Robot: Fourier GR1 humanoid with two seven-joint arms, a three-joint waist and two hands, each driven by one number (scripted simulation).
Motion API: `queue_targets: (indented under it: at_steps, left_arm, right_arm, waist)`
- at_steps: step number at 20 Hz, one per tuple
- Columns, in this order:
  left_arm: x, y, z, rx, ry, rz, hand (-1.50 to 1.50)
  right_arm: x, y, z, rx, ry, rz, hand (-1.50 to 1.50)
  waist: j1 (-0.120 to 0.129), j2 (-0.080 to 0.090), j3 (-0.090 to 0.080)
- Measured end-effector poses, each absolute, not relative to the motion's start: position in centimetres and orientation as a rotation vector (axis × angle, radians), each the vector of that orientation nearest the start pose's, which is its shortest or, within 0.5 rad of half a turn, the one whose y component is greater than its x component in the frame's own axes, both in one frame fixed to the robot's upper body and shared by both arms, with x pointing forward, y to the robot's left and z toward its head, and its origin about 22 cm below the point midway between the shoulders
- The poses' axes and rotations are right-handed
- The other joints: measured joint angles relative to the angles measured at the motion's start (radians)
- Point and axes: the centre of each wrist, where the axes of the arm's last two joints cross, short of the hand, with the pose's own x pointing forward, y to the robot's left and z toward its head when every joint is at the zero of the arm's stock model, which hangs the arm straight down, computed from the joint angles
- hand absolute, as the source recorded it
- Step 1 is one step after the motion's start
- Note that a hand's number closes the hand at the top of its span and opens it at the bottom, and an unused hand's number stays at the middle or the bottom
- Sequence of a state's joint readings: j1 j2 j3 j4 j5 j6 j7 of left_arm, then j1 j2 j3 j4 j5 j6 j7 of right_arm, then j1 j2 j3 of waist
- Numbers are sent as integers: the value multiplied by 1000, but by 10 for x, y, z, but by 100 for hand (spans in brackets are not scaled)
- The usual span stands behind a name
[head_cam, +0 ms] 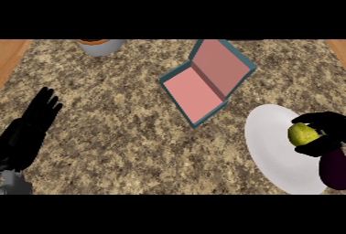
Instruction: Pick the pear from the plate and place it in the cardboard box
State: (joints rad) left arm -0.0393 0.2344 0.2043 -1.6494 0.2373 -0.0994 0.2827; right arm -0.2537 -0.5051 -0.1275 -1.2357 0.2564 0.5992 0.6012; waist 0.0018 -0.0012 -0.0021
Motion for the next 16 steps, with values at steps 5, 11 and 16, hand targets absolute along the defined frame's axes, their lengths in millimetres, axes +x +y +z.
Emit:
queue_targets:
  at_steps: [5,11,16]
  left_arm:
    - [249,322,61,50,-1442,53,0]
    - [244,316,52,56,-1445,47,0]
    - [255,301,56,-5,-1456,-22,0]
  right_arm:
    - [299,-378,51,-425,-697,718,150]
    - [313,-338,55,-456,-752,788,150]
    - [341,-202,83,-558,-906,1030,150]
  waist:
    - [1,1,1]
    - [4,0,1]
    - [95,7,-4]
